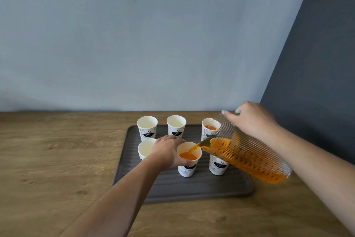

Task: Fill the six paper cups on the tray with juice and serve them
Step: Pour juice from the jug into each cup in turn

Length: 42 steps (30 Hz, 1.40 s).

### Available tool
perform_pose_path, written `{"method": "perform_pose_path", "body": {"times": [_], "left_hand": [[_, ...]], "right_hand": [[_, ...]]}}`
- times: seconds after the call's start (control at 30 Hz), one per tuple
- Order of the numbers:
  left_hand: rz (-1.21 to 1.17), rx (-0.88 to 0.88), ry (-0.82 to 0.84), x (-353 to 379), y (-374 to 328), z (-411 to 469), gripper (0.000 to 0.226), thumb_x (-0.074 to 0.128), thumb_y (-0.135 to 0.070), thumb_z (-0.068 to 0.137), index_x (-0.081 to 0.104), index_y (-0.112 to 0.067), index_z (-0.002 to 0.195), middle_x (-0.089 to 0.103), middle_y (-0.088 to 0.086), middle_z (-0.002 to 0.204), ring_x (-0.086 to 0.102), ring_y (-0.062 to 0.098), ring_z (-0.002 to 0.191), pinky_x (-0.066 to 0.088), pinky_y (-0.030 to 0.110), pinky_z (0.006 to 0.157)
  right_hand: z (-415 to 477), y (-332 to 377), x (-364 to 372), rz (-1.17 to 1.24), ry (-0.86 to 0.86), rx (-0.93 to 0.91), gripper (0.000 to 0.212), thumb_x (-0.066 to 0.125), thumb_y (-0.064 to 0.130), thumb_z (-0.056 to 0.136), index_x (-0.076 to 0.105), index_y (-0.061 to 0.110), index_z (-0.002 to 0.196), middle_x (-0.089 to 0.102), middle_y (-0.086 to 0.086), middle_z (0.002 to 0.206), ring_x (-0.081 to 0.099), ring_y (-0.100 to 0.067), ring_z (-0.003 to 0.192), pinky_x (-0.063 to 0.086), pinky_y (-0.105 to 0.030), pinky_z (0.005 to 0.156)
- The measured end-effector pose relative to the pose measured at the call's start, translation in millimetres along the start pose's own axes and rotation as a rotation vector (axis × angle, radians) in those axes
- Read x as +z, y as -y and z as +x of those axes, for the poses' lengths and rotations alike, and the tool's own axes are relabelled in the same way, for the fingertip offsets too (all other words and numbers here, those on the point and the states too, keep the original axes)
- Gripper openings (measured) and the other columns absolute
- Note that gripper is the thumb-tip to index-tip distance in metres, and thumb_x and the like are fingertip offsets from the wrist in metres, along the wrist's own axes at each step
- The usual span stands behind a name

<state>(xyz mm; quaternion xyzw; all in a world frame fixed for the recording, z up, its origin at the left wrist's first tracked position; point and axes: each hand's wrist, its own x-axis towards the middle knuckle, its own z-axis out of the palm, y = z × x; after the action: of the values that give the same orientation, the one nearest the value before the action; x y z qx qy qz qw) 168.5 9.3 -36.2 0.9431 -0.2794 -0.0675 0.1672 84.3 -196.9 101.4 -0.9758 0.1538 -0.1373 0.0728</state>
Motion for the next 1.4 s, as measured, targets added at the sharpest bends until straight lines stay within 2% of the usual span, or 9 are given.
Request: {"method": "perform_pose_path", "body": {"times": [0.13, 0.3, 0.43, 0.63, 0.87, 1.1, 1.3, 1.37, 1.4], "left_hand": [[-0.007, -0.004, -0.002, 0.5, -0.1, 0.1, 0.091, 0.066, -0.074, 0.06, 0.044, -0.034, 0.138, 0.045, -0.004, 0.144, 0.036, 0.018, 0.134, 0.028, 0.037, 0.111], [-0.013, -0.004, -0.002, -1.2, -1.5, -1.2, 0.088, 0.068, -0.072, 0.061, 0.044, -0.034, 0.138, 0.045, -0.004, 0.144, 0.035, 0.018, 0.135, 0.027, 0.036, 0.111], [-0.001, -0.003, 0.001, -3.5, -3.6, -3.0, 0.089, 0.068, -0.071, 0.062, 0.043, -0.034, 0.138, 0.043, -0.005, 0.146, 0.032, 0.018, 0.137, 0.023, 0.036, 0.113], [-0.017, 0.01, 0.014, -10.2, -6.0, -6.8, 0.096, 0.067, -0.072, 0.063, 0.035, -0.03, 0.143, 0.036, -0.002, 0.151, 0.027, 0.02, 0.141, 0.018, 0.038, 0.115], [-0.052, -0.016, -0.057, -30.6, -0.6, 2.5, 0.096, 0.066, -0.07, 0.067, 0.031, -0.029, 0.145, 0.034, 0.001, 0.152, 0.03, 0.021, 0.14, 0.023, 0.042, 0.116], [-0.036, -0.056, -0.181, -55.2, 11.3, 32.2, 0.084, 0.068, -0.064, 0.07, 0.039, -0.028, 0.14, 0.042, -0.002, 0.146, 0.038, 0.019, 0.134, 0.028, 0.039, 0.11], [0.036, -0.118, -0.138, -63.8, 24.1, 65.3, 0.088, 0.065, -0.066, 0.072, 0.033, -0.027, 0.144, 0.035, -0.002, 0.151, 0.028, 0.019, 0.141, 0.021, 0.039, 0.114], [0.05, -0.133, -0.116, -62.6, 25.0, 75.1, 0.089, 0.064, -0.066, 0.072, 0.032, -0.026, 0.145, 0.034, -0.002, 0.151, 0.027, 0.019, 0.141, 0.019, 0.038, 0.114], [0.056, -0.137, -0.11, -60.9, 25.1, 80.2, 0.089, 0.064, -0.067, 0.072, 0.032, -0.025, 0.145, 0.034, -0.002, 0.151, 0.027, 0.019, 0.142, 0.018, 0.037, 0.115]], "right_hand": [[1.4, -2.8, 1.7, 0.021, -0.013, 0.011, 0.058, 0.051, 0.059, 0.085, 0.043, 0.017, 0.047, 0.041, 0.002, 0.045, 0.041, -0.018, 0.044, 0.03, -0.025, 0.048], [6.6, -12.0, 3.4, 0.139, -0.014, 0.043, 0.062, 0.052, 0.055, 0.086, 0.062, 0.002, 0.057, 0.046, -0.001, 0.044, 0.048, -0.023, 0.048, 0.032, -0.027, 0.051], [8.3, -18.1, -0.4, 0.236, -0.039, 0.073, 0.059, 0.053, 0.049, 0.088, 0.061, 0.0, 0.055, 0.041, 0.001, 0.032, 0.044, -0.022, 0.045, 0.027, -0.026, 0.048], [12.7, -20.3, -19.4, 0.343, -0.091, 0.113, 0.053, 0.057, 0.04, 0.088, 0.033, 0.015, 0.048, 0.024, -0.001, 0.045, 0.028, -0.02, 0.046, 0.017, -0.029, 0.049], [38.8, -22.0, -43.2, 0.516, -0.081, 0.041, 0.039, 0.058, 0.028, 0.08, 0.036, 0.012, 0.052, 0.019, -0.003, 0.05, 0.019, -0.017, 0.047, 0.016, -0.03, 0.052], [92.4, -16.7, -51.3, 0.575, -0.047, -0.1, 0.043, 0.061, 0.031, 0.078, 0.033, 0.015, 0.049, 0.02, -0.005, 0.056, 0.019, -0.017, 0.048, 0.022, -0.027, 0.052], [153.6, -15.5, -34.8, 0.557, -0.034, -0.162, 0.049, 0.06, 0.041, 0.079, 0.035, 0.013, 0.047, 0.03, -0.009, 0.048, 0.034, -0.026, 0.052, 0.038, -0.031, 0.071], [174.2, -18.4, -20.1, 0.535, 0.012, -0.181, 0.06, 0.059, 0.046, 0.079, 0.052, -0.011, 0.063, 0.065, -0.031, 0.076, 0.062, -0.047, 0.073, 0.052, -0.042, 0.08], [182.4, -19.3, -12.3, 0.525, 0.032, -0.193, 0.063, 0.059, 0.046, 0.081, 0.055, -0.017, 0.076, 0.063, -0.038, 0.099, 0.06, -0.053, 0.092, 0.052, -0.045, 0.086]]}}
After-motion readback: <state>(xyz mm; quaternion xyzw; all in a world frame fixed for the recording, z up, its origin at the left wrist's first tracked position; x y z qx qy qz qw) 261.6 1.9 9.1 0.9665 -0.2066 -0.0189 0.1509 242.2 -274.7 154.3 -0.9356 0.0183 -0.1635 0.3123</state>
